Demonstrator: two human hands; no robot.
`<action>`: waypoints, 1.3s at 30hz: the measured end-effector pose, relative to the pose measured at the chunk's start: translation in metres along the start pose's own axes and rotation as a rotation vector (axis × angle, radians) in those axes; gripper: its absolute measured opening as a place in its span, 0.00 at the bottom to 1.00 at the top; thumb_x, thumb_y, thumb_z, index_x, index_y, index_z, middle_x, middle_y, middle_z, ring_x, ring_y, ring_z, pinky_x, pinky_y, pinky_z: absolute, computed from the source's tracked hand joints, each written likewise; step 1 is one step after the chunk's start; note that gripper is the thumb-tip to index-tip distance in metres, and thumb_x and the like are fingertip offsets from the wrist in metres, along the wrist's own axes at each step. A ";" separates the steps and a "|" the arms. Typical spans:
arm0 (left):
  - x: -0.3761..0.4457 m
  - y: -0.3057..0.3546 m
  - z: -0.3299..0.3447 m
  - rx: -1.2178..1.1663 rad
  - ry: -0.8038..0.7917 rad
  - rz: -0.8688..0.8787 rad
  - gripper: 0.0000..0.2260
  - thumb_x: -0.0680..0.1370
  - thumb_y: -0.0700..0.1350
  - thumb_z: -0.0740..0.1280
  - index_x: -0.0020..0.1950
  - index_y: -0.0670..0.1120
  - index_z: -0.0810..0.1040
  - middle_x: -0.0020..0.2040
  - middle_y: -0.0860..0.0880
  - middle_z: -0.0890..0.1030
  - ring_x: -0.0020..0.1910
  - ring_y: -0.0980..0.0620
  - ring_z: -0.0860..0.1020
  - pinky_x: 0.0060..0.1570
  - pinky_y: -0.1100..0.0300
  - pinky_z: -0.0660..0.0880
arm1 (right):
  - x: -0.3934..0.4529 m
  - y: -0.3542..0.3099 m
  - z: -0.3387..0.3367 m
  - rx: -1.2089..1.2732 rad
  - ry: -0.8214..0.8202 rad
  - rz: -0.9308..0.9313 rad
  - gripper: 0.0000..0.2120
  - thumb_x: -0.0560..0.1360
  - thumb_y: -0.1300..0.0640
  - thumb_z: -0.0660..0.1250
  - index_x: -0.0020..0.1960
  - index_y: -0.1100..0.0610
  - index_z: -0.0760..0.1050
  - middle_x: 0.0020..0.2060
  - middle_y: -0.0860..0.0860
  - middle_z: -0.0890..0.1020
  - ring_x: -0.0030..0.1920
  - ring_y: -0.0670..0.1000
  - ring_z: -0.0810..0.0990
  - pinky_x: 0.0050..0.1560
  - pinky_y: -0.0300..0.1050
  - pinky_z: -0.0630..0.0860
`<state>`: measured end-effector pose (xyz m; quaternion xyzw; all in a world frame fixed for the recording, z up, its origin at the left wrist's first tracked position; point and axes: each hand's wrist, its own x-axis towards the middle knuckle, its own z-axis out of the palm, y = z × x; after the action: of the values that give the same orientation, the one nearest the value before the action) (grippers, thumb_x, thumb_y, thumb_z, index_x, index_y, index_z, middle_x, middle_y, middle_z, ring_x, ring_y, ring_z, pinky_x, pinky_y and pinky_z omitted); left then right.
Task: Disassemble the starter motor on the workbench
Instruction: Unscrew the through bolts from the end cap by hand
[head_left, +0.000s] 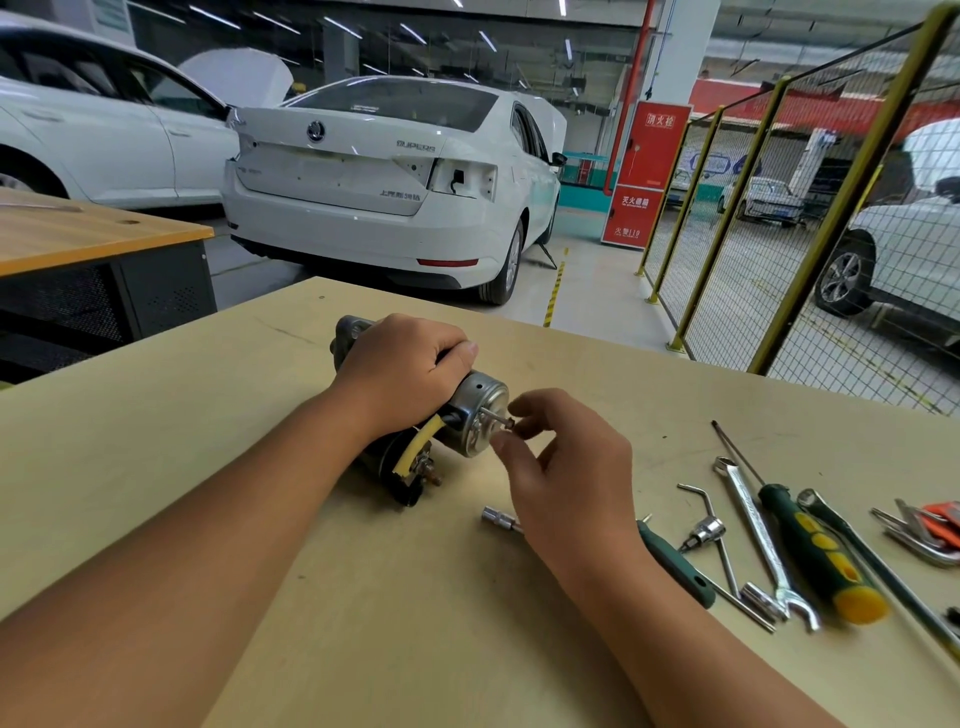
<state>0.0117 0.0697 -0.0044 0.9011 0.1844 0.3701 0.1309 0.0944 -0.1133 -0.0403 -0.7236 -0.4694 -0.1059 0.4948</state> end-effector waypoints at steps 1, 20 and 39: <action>0.000 0.000 0.000 0.001 0.001 0.003 0.19 0.79 0.57 0.58 0.37 0.49 0.79 0.32 0.52 0.79 0.36 0.50 0.77 0.37 0.56 0.71 | -0.001 0.001 0.000 -0.012 -0.005 0.000 0.10 0.73 0.52 0.76 0.52 0.46 0.79 0.42 0.39 0.79 0.39 0.41 0.75 0.40 0.43 0.72; 0.000 0.000 -0.002 -0.001 -0.001 0.006 0.19 0.80 0.58 0.58 0.38 0.49 0.79 0.32 0.52 0.79 0.36 0.50 0.77 0.39 0.53 0.74 | -0.003 0.002 0.000 -0.015 -0.049 0.040 0.13 0.72 0.38 0.72 0.53 0.42 0.78 0.41 0.38 0.79 0.44 0.41 0.77 0.42 0.42 0.73; 0.000 0.002 -0.002 -0.008 -0.008 0.000 0.19 0.80 0.57 0.58 0.35 0.49 0.77 0.31 0.51 0.78 0.35 0.48 0.77 0.38 0.53 0.74 | 0.000 0.004 -0.001 -0.005 -0.008 0.112 0.17 0.73 0.32 0.68 0.57 0.39 0.74 0.38 0.37 0.78 0.40 0.40 0.77 0.39 0.44 0.74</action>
<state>0.0106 0.0684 -0.0026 0.9021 0.1826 0.3670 0.1352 0.0976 -0.1146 -0.0423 -0.7505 -0.4298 -0.0763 0.4962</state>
